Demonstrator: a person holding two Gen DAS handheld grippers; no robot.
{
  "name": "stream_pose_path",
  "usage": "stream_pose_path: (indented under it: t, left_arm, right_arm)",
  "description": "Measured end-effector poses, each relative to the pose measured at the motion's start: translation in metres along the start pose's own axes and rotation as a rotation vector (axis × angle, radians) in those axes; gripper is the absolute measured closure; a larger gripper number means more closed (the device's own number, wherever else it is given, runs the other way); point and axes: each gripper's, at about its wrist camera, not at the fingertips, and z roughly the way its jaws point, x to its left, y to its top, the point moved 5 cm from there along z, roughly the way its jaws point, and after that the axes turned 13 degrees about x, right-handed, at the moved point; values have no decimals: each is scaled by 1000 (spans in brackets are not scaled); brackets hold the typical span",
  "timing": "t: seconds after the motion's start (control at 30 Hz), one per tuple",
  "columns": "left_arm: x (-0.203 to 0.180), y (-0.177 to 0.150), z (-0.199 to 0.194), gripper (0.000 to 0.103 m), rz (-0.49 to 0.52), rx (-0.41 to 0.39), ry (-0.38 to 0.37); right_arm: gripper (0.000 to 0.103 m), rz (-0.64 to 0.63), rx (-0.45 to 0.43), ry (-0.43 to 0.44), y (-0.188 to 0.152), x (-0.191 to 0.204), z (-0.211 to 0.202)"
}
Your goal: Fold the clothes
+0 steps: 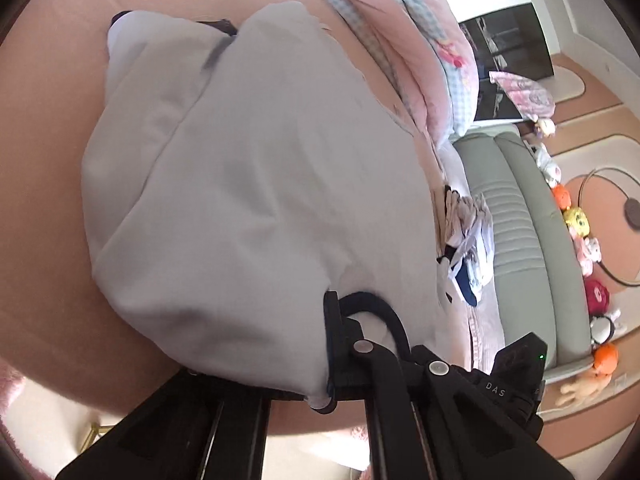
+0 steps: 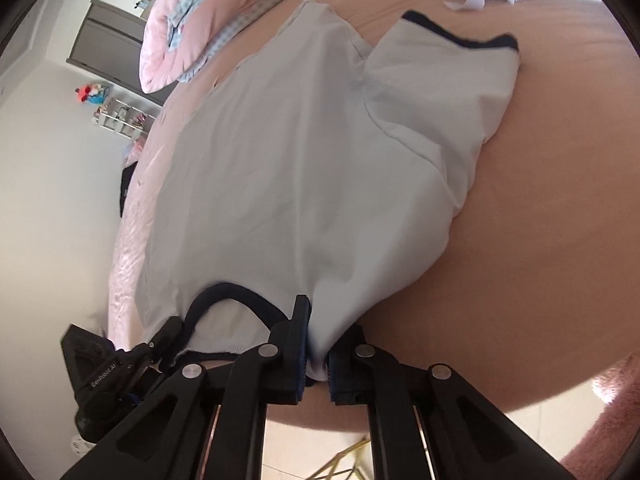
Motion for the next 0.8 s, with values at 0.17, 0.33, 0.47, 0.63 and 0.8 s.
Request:
stream_pose_path:
  t: [0.17, 0.33, 0.47, 0.63, 0.8]
  left_arm:
    - [-9, -3, -15, 99, 56, -8, 36]
    - [-8, -7, -23, 99, 44, 1, 28]
    - [0, -16, -13, 99, 25, 67, 51]
    - [16, -19, 3, 97, -42, 139, 93]
    - [-4, -31, -10, 92, 11, 288, 248]
  right_arm:
    - [98, -38, -9, 25, -15, 11, -15]
    - [99, -43, -10, 77, -25, 29, -20]
    - [99, -33, -7, 58, -38, 21, -19]
    - [103, -141, 56, -170, -49, 5, 13]
    - [96, -177, 79, -264, -56, 13, -9]
